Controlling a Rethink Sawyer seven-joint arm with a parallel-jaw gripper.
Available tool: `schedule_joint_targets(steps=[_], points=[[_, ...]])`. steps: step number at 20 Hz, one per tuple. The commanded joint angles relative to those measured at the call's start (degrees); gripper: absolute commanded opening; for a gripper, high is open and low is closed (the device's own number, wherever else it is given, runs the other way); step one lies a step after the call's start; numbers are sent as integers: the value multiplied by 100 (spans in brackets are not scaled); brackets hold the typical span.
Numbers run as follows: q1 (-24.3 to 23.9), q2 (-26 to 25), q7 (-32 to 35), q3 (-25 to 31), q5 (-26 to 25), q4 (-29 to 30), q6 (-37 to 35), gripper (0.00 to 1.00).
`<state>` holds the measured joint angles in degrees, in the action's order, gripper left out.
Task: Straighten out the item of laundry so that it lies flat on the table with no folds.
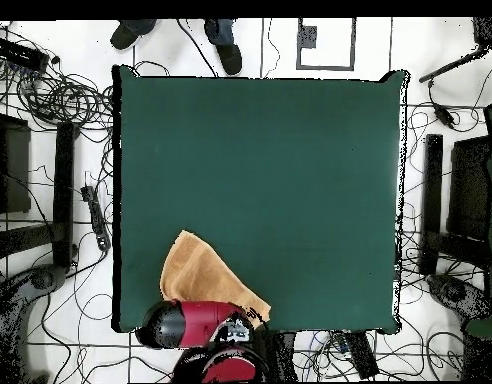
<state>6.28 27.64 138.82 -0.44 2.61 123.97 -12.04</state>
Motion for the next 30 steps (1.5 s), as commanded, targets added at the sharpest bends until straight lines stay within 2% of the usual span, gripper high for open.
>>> schedule_joint_targets(steps=[1, 13, 17, 27, 30], points=[[-42, -89, 213, 433, 41, -883, -236, 100], [126, 954, 531, 474, 264, -367, -920, 100], [173, 1131, 635, 506, 328, -248, -1005, 100], [296, 1148, 763, 469, 457, -308, -1074, 100], [241, 953, 653, 409, 388, -442, -969, 100]])
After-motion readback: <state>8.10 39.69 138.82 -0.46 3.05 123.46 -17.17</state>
